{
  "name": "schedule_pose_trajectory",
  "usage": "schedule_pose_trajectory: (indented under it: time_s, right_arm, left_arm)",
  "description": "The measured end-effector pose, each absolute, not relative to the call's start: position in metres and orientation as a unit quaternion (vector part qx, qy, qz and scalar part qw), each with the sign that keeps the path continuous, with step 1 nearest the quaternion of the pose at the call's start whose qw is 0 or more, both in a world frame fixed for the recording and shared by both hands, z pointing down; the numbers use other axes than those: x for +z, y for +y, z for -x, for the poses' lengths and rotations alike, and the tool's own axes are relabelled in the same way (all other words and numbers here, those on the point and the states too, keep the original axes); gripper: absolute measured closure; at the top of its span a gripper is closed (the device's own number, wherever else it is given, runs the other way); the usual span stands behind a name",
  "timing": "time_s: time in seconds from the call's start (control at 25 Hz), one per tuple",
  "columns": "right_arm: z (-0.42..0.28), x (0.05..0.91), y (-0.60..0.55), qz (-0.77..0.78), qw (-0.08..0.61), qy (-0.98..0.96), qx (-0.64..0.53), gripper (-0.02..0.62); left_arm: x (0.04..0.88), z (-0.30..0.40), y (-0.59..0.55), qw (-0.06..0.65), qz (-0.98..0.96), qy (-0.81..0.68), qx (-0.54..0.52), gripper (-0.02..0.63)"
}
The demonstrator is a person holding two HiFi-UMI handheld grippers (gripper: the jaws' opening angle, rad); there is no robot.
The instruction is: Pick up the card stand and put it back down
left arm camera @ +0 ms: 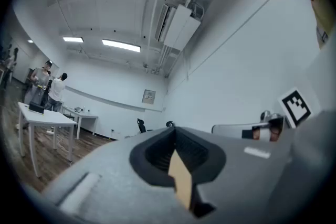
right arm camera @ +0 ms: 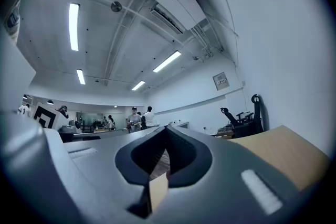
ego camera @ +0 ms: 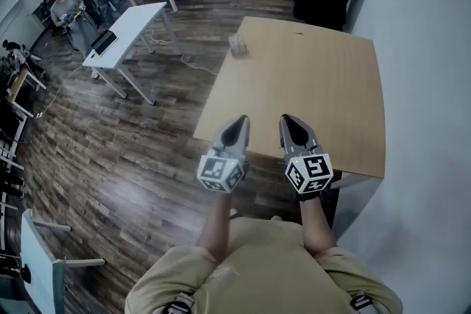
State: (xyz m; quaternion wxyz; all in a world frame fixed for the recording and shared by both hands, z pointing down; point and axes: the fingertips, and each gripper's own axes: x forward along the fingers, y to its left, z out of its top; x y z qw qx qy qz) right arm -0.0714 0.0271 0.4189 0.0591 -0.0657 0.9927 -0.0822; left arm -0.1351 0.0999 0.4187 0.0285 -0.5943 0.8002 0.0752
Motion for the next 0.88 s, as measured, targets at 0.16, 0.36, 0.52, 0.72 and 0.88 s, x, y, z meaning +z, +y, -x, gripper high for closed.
schedule_pose_trajectory:
  time_s: [0.16, 0.36, 0.52, 0.72, 0.88]
  right_arm:
    - [0.045, 0.418, 0.012, 0.063, 0.052, 0.992, -0.094, 0.591]
    - [0.059, 0.434, -0.004, 0.058, 0.043, 0.992, -0.105, 0.591]
    - [0.092, 0.438, -0.019, 0.063, 0.039, 0.992, -0.103, 0.591]
    - [0.149, 0.449, -0.045, 0.078, 0.043, 0.990, -0.110, 0.591]
    - [0.203, 0.441, -0.047, 0.073, 0.048, 0.990, -0.109, 0.591]
  left_arm:
    - [0.418, 0.106, 0.088, 0.023, 0.590, 0.804, 0.067, 0.604]
    - [0.424, 0.119, 0.076, 0.021, 0.585, 0.809, 0.059, 0.604]
    - [0.424, 0.154, 0.062, 0.020, 0.580, 0.812, 0.062, 0.604]
    - [0.434, 0.207, 0.052, 0.031, 0.589, 0.805, 0.067, 0.604]
    - [0.425, 0.274, 0.061, 0.038, 0.577, 0.812, 0.082, 0.604]
